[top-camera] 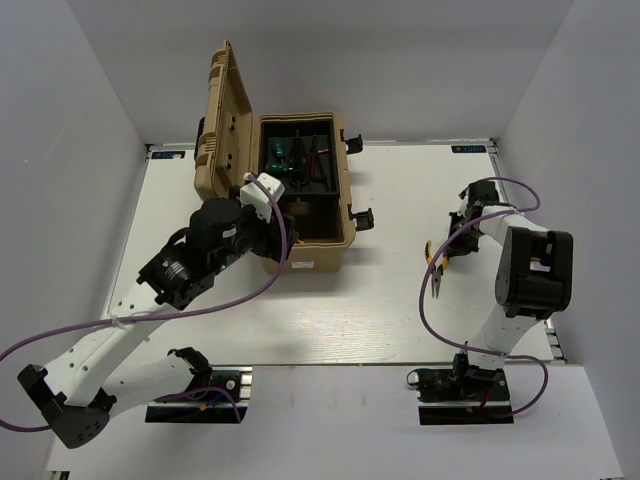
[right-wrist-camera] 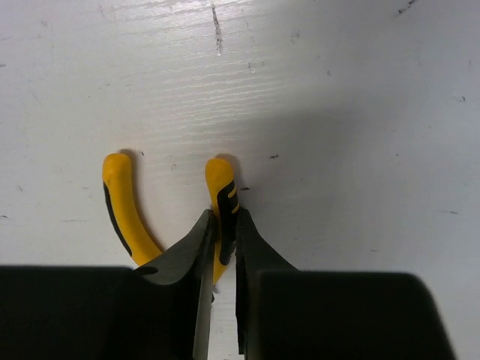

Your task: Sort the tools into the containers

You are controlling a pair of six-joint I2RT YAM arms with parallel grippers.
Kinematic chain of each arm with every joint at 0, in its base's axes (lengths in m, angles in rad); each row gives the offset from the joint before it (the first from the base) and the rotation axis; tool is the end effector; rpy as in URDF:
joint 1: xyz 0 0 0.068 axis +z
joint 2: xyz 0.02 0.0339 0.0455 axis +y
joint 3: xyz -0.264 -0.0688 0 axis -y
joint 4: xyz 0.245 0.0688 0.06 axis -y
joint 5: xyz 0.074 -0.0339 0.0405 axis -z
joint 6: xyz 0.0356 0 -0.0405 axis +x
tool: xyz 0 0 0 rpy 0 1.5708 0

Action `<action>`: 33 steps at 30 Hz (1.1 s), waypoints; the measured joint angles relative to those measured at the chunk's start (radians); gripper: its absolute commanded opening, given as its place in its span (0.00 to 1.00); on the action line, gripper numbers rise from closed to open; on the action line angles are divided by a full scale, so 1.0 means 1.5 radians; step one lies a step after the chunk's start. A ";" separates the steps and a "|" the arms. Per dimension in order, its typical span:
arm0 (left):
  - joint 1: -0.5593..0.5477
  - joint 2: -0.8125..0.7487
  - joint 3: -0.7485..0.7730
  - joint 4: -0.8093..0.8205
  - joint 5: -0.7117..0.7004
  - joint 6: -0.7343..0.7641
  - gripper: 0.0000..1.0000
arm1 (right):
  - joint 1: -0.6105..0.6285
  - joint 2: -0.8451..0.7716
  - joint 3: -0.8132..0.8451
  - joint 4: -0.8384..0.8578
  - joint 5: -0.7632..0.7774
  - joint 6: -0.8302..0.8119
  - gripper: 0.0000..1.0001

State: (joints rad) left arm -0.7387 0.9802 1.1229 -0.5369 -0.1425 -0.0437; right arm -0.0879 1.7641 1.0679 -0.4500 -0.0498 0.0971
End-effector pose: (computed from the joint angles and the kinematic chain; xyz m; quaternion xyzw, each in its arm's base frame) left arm 0.1571 -0.1362 0.3851 0.2454 0.7936 -0.1563 0.5343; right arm 0.3411 -0.0283 0.1617 0.0850 0.9736 0.0253 0.2105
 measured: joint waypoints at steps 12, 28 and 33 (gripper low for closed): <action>-0.008 -0.022 0.047 -0.044 0.186 0.074 0.96 | 0.009 -0.020 0.044 -0.093 -0.055 -0.020 0.00; -0.004 -0.115 0.180 -0.024 -0.098 0.081 0.97 | 0.137 -0.033 0.523 -0.159 -0.365 0.001 0.00; -0.001 -0.127 0.235 0.013 -0.275 0.069 0.97 | 0.226 0.025 0.572 -0.072 -0.405 0.047 0.00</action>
State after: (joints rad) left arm -0.7406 0.7895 1.4761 -0.5175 -0.5556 0.0593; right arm 0.2504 1.8011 1.9263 -0.5587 -0.6567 0.1677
